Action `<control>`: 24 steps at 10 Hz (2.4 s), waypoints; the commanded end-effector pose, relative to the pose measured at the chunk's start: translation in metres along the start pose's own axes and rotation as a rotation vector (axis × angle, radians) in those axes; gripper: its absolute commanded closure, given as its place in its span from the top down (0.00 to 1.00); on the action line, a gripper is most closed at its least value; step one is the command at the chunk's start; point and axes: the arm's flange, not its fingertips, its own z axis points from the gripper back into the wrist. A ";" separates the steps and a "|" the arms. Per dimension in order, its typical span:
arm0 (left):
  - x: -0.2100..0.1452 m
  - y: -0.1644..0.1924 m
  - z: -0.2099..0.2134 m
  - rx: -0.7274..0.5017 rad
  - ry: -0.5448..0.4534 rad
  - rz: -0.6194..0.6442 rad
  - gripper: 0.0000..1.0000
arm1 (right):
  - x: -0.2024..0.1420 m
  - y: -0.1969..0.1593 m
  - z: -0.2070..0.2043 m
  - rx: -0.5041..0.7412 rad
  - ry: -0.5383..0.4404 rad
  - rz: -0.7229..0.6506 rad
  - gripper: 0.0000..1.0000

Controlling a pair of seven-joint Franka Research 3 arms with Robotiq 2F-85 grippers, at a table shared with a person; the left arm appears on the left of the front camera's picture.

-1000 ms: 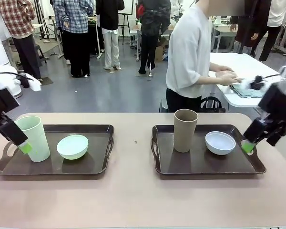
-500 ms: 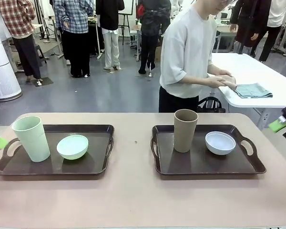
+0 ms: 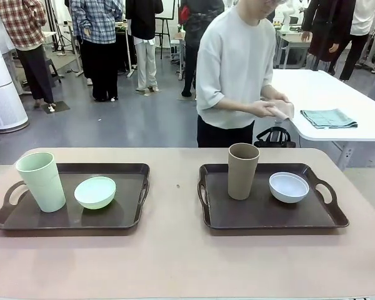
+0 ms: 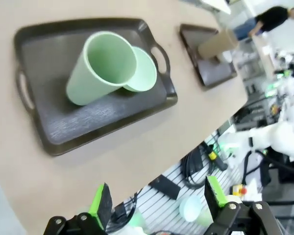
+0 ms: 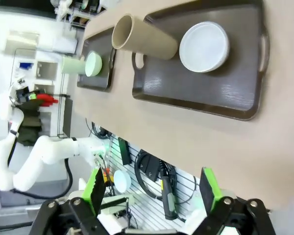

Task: Set up a tray with a mat and arrange the tableware.
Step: Pick up the Picnic Bowl and Reusable plastic cup from the Handle tray in front of the human's position and hold them in the air.

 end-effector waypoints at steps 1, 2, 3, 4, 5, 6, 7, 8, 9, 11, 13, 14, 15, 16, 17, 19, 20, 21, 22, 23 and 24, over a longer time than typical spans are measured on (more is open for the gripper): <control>-0.010 0.009 0.004 -0.060 -0.042 0.010 1.00 | -0.001 -0.019 0.004 0.054 -0.005 -0.020 1.00; -0.009 0.013 0.007 -0.083 -0.057 0.032 1.00 | -0.002 -0.023 0.002 0.073 -0.008 -0.027 1.00; -0.006 0.010 0.004 -0.086 -0.058 0.032 1.00 | -0.001 -0.023 -0.002 0.084 -0.004 -0.026 1.00; -0.003 0.004 -0.008 -0.073 -0.025 -0.009 1.00 | 0.001 -0.019 -0.010 0.079 0.015 0.001 1.00; -0.011 0.011 0.009 -0.058 -0.055 0.052 1.00 | -0.006 -0.024 0.001 0.040 -0.007 -0.049 1.00; -0.011 0.011 0.009 -0.058 -0.055 0.052 1.00 | -0.006 -0.024 0.001 0.040 -0.007 -0.049 1.00; -0.011 0.011 0.009 -0.058 -0.055 0.052 1.00 | -0.006 -0.024 0.001 0.040 -0.007 -0.049 1.00; -0.011 0.011 0.009 -0.058 -0.055 0.052 1.00 | -0.006 -0.024 0.001 0.040 -0.007 -0.049 1.00; -0.011 0.011 0.009 -0.058 -0.055 0.052 1.00 | -0.006 -0.024 0.001 0.040 -0.007 -0.049 1.00; -0.011 0.011 0.009 -0.058 -0.055 0.052 1.00 | -0.006 -0.024 0.001 0.040 -0.007 -0.049 1.00; -0.011 0.011 0.009 -0.058 -0.055 0.052 1.00 | -0.006 -0.024 0.001 0.040 -0.007 -0.049 1.00; -0.011 0.011 0.009 -0.058 -0.055 0.052 1.00 | -0.006 -0.024 0.001 0.040 -0.007 -0.049 1.00; -0.011 0.011 0.009 -0.058 -0.055 0.052 1.00 | -0.006 -0.024 0.001 0.040 -0.007 -0.049 1.00; -0.011 0.011 0.009 -0.058 -0.055 0.052 1.00 | -0.006 -0.024 0.001 0.040 -0.007 -0.049 1.00; -0.011 0.011 0.009 -0.058 -0.055 0.052 1.00 | -0.006 -0.024 0.001 0.040 -0.007 -0.049 1.00; -0.011 0.011 0.009 -0.058 -0.055 0.052 1.00 | -0.006 -0.024 0.001 0.040 -0.007 -0.049 1.00; -0.011 0.011 0.009 -0.058 -0.055 0.052 1.00 | -0.006 -0.024 0.001 0.040 -0.007 -0.049 1.00; -0.011 0.011 0.009 -0.058 -0.055 0.052 1.00 | -0.006 -0.024 0.001 0.040 -0.007 -0.049 1.00; -0.011 0.011 0.009 -0.058 -0.055 0.052 1.00 | -0.006 -0.024 0.001 0.040 -0.007 -0.049 1.00; -0.011 0.011 0.009 -0.058 -0.055 0.052 1.00 | -0.006 -0.024 0.001 0.040 -0.007 -0.049 1.00; -0.011 0.011 0.009 -0.058 -0.055 0.052 1.00 | -0.006 -0.024 0.001 0.040 -0.007 -0.049 1.00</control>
